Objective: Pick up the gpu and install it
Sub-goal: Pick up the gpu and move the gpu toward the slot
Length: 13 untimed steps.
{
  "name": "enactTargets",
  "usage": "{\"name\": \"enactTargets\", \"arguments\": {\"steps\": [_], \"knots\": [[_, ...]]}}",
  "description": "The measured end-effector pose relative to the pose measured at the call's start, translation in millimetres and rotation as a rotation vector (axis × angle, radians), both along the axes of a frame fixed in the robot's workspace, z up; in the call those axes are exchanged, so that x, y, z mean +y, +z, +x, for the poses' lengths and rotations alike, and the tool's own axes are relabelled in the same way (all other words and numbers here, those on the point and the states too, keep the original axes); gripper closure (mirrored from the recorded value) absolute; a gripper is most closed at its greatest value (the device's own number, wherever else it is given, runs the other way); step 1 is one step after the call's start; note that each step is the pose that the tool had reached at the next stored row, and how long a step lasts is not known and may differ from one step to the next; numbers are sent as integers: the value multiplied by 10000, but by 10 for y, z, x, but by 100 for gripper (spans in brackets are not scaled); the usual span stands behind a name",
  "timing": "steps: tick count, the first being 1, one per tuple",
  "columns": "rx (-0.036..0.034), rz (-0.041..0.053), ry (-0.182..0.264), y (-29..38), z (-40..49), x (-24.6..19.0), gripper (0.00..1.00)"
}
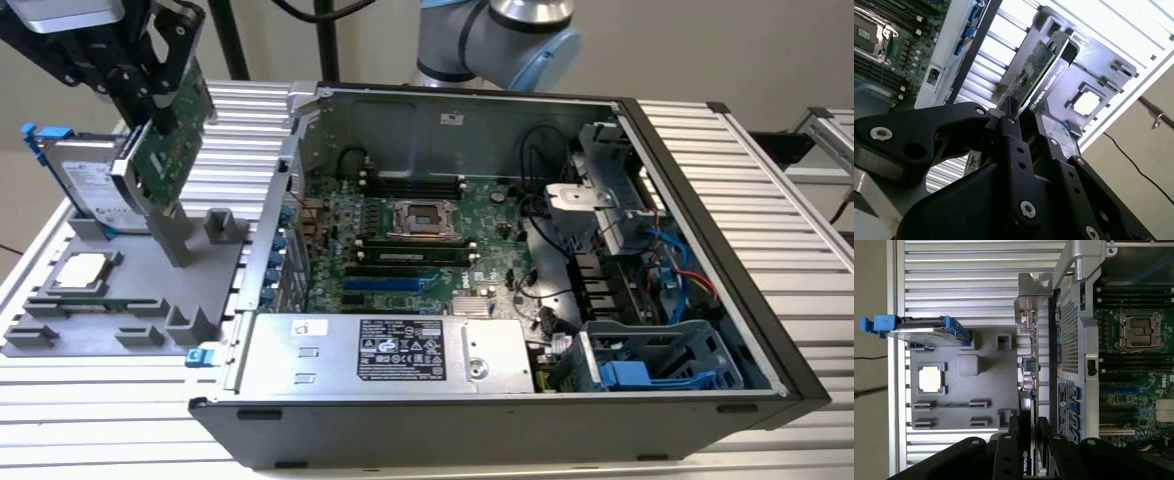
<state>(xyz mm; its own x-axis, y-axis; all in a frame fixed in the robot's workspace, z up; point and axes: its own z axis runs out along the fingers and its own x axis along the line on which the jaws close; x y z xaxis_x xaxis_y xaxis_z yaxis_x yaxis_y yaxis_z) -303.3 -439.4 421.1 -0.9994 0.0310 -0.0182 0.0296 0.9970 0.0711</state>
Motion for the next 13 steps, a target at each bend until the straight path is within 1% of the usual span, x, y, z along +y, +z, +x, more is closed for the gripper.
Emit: {"name": "enactTargets", "arguments": {"steps": [8,13], "knots": [[37,0,0,0,168,0,100],[75,-1,0,0,257,0,100]]}}
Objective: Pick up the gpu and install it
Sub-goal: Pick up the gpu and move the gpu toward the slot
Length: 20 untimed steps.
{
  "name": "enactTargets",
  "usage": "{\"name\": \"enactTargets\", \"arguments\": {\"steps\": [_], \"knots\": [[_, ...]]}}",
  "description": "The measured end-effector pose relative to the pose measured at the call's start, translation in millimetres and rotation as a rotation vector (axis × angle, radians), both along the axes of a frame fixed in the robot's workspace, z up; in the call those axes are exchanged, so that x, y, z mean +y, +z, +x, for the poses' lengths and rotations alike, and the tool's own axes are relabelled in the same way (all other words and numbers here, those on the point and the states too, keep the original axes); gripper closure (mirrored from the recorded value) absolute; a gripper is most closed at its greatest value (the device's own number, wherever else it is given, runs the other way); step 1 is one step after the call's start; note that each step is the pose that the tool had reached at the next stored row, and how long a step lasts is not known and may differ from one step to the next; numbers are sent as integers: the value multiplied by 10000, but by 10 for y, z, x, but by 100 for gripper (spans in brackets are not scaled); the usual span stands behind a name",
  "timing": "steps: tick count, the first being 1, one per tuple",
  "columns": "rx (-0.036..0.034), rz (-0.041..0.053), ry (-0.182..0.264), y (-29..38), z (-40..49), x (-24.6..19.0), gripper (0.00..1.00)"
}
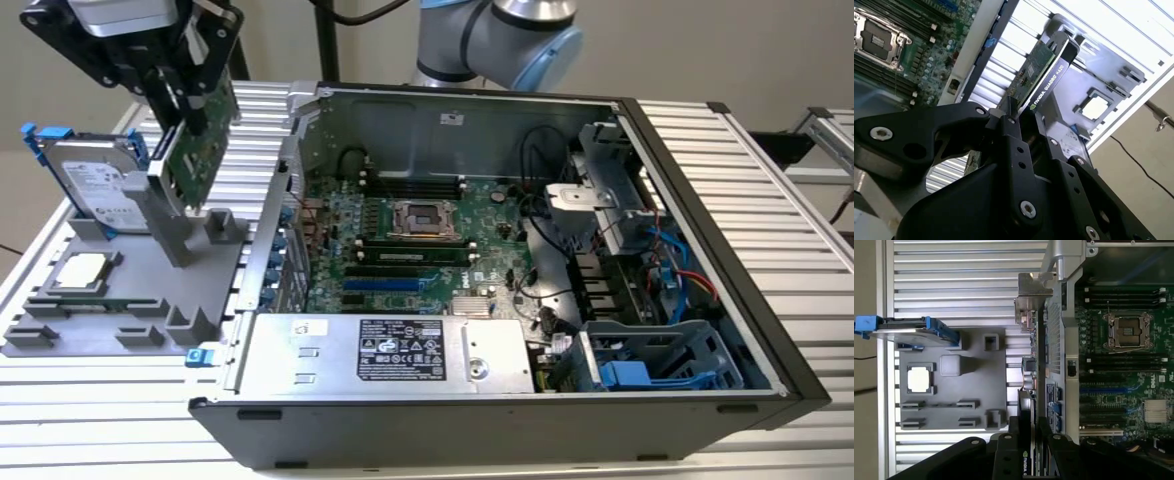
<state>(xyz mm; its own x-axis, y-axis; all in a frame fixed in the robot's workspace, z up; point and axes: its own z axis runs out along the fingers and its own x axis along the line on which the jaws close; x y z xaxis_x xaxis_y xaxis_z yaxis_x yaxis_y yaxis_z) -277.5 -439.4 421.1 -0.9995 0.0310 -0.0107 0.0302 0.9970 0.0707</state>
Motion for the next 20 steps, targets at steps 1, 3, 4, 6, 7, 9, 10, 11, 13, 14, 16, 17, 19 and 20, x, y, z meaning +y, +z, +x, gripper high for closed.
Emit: {"name": "enactTargets", "arguments": {"steps": [1,3,4,6,7,9,10,11,13,14,16,17,19,20], "knots": [[10,0,1,0,17,0,100],[24,0,0,0,52,0,100],[30,0,1,1,72,0,100],[40,0,0,3,110,0,100],[47,-1,0,5,131,0,100],[63,-1,0,9,176,0,100],[71,-1,0,10,198,0,100],[78,-1,0,13,218,0,100],[86,-1,1,17,252,0,100],[88,-1,0,18,265,0,100],[92,-1,1,18,298,0,100],[95,-2,0,19,318,0,100],[103,-4,0,20,363,0,100],[106,-3,1,20,386,0,100]]}}
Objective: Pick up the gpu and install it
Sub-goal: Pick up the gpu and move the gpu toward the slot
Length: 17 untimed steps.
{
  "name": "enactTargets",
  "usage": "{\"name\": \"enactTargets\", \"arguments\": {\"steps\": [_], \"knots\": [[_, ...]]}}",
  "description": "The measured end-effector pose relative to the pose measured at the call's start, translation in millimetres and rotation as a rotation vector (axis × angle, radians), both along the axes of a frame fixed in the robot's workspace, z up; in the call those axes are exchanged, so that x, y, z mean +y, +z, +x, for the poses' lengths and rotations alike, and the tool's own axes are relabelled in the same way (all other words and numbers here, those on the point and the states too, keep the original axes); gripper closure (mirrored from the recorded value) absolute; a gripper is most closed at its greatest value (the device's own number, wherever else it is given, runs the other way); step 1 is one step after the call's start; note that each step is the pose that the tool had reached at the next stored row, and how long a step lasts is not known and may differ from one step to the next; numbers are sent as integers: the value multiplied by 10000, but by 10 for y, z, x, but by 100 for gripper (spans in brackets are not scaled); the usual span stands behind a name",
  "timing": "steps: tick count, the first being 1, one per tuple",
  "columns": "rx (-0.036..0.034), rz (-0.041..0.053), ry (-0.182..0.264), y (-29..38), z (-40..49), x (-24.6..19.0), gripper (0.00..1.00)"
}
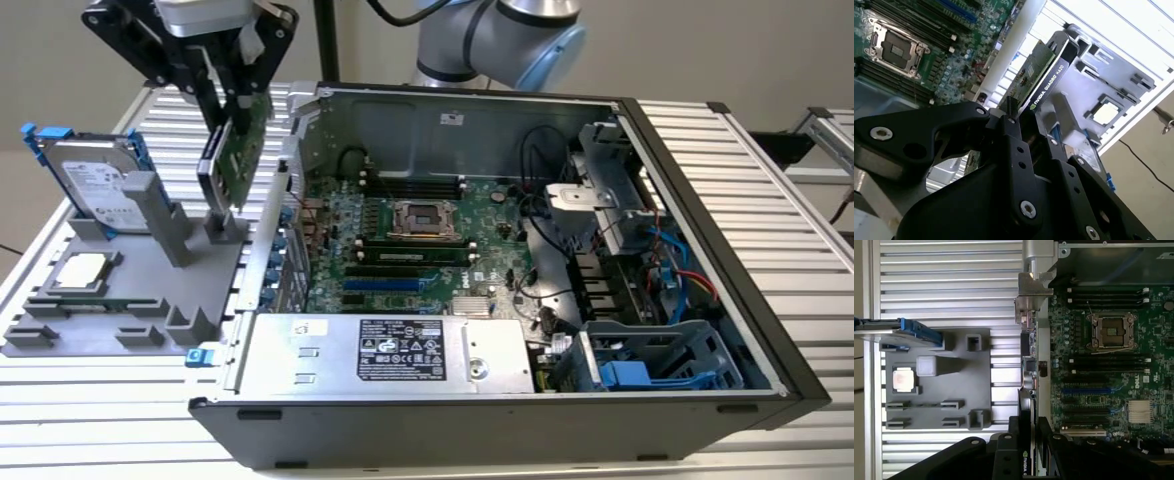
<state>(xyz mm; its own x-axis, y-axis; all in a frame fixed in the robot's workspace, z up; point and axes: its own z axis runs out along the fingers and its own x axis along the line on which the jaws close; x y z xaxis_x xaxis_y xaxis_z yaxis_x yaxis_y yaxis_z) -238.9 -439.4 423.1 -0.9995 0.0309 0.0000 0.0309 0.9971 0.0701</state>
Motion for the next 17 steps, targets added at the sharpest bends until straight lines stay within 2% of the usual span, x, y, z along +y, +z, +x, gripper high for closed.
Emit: {"name": "enactTargets", "arguments": {"steps": [17], "knots": [[27,-1,0,1,399,0,100]]}}
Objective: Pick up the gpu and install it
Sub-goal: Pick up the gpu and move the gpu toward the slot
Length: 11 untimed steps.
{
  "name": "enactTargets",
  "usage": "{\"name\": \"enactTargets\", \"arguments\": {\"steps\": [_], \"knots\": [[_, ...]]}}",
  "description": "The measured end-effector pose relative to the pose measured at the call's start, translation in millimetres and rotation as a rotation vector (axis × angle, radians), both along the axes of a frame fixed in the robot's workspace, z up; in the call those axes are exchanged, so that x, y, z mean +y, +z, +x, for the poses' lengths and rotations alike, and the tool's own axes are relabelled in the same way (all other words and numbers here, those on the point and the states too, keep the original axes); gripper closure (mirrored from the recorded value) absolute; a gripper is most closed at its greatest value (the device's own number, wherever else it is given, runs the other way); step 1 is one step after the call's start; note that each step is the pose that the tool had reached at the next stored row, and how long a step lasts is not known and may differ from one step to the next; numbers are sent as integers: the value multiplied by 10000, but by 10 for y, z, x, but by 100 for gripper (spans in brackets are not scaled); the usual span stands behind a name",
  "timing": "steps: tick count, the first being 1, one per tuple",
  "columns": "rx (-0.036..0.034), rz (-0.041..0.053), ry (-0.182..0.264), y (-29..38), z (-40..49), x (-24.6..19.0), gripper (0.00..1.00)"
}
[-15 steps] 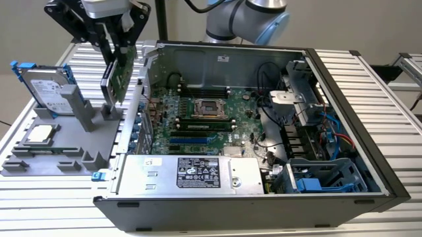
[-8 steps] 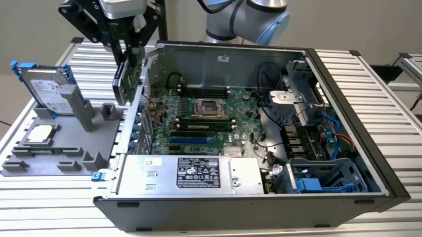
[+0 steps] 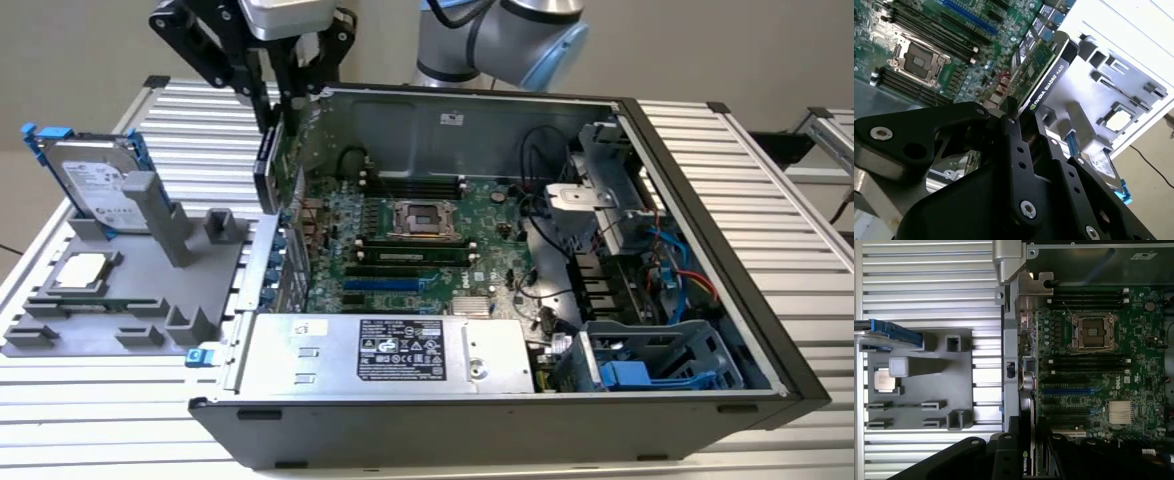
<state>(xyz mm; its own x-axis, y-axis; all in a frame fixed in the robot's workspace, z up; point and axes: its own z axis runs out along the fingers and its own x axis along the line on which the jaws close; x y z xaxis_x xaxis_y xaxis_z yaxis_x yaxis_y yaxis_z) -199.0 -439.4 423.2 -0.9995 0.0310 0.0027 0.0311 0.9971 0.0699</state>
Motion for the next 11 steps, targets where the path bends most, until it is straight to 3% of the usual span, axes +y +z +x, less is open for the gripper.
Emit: {"name": "enactTargets", "arguments": {"steps": [11], "knots": [[1,0,1,0,200,0,100]]}}
